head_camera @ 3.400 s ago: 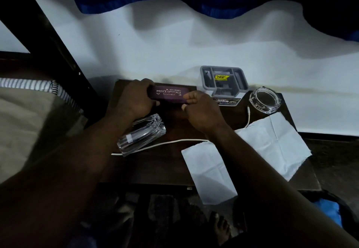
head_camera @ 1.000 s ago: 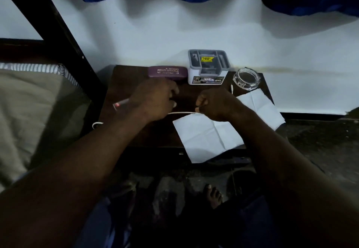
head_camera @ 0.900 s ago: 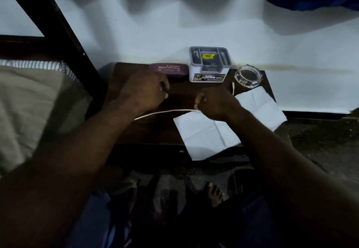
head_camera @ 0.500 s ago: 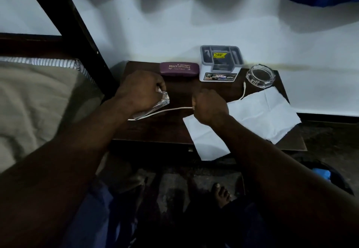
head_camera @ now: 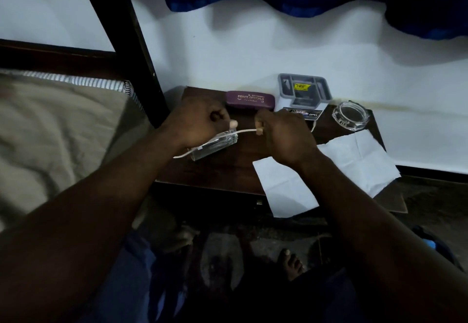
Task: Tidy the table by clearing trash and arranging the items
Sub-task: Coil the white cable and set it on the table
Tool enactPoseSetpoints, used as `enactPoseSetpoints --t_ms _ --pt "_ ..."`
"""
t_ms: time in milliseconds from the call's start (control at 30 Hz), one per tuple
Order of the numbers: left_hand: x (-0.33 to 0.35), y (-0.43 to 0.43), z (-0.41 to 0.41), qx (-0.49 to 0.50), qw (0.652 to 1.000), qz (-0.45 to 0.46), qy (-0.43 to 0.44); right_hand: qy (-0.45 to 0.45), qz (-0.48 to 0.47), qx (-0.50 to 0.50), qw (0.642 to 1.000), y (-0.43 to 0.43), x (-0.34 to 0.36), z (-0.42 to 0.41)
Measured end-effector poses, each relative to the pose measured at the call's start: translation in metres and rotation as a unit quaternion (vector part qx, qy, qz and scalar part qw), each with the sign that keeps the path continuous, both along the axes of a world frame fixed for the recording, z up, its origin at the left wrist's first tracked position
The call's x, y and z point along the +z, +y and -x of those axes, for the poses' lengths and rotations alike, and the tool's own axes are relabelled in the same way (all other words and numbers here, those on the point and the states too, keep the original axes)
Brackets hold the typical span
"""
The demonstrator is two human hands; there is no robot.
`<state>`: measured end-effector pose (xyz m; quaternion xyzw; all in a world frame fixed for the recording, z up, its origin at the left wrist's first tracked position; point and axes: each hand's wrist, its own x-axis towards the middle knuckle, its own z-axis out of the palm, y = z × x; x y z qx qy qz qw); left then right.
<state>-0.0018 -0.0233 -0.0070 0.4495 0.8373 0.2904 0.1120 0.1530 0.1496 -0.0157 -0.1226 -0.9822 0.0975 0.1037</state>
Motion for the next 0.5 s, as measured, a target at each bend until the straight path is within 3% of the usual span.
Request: enactPoseSetpoints --t_ms 100,300,400,500 --pt "0.001 0.010 -0.016 -0.020 0.996 -0.052 -0.072 0.082 0.029 0.031 0.996 -0.012 0.014 -0.002" --pt "0.005 0.022 -0.031 -0.029 0.994 -0.073 -0.082 0.158 0.150 0.009 0.976 -0.010 0.020 -0.004" --pt "0.017 0.021 -0.019 0.046 0.987 -0.136 -0.073 0.172 0.163 -0.009 0.971 0.002 0.024 -0.009" --pt "0.033 0.011 0.001 0.159 0.956 -0.235 -0.079 0.192 0.181 -0.055 0.963 0.022 0.032 -0.017"
